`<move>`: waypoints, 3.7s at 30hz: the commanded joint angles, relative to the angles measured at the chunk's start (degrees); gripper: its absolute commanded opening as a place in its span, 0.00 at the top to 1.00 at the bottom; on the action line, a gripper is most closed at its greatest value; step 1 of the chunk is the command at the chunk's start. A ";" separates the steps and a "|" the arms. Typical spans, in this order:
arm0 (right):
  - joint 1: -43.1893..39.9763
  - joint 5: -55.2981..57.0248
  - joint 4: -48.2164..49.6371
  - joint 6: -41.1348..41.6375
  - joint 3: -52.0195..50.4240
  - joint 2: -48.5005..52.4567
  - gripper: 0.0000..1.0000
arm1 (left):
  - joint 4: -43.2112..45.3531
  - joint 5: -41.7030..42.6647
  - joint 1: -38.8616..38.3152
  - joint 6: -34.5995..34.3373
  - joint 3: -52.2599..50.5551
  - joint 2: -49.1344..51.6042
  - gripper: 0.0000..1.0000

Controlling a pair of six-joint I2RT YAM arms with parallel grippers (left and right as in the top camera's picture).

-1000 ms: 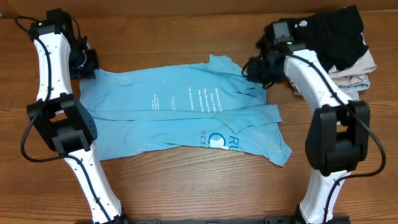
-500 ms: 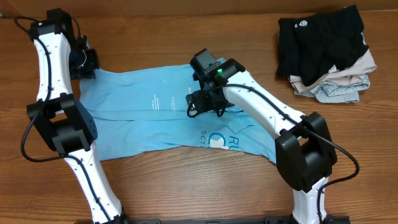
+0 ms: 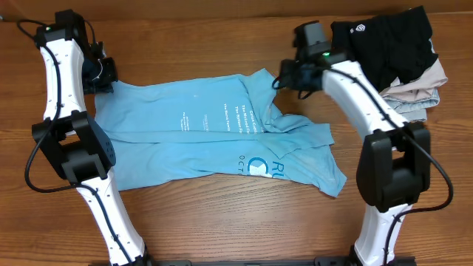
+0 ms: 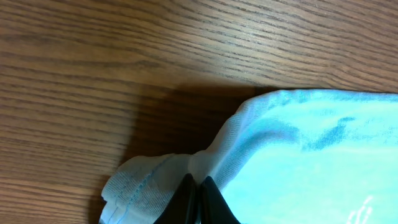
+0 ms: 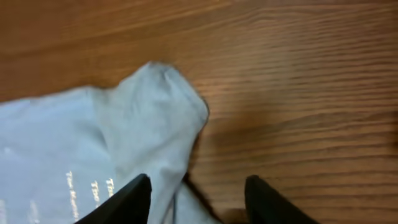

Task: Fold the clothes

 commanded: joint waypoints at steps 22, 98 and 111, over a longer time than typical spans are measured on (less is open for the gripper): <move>1.64 -5.38 11.72 18.01 0.81 11.80 0.69 | 1.27 0.04 -0.37 -0.76 1.20 -0.11 0.96; 4.76 -6.75 -28.96 -10.32 25.40 12.98 0.57 | -5.44 -2.71 -1.29 2.23 1.18 -0.07 0.96; 5.09 -11.28 -21.31 -10.32 14.69 12.98 0.41 | -3.93 -2.71 -1.29 1.18 1.18 -0.02 0.96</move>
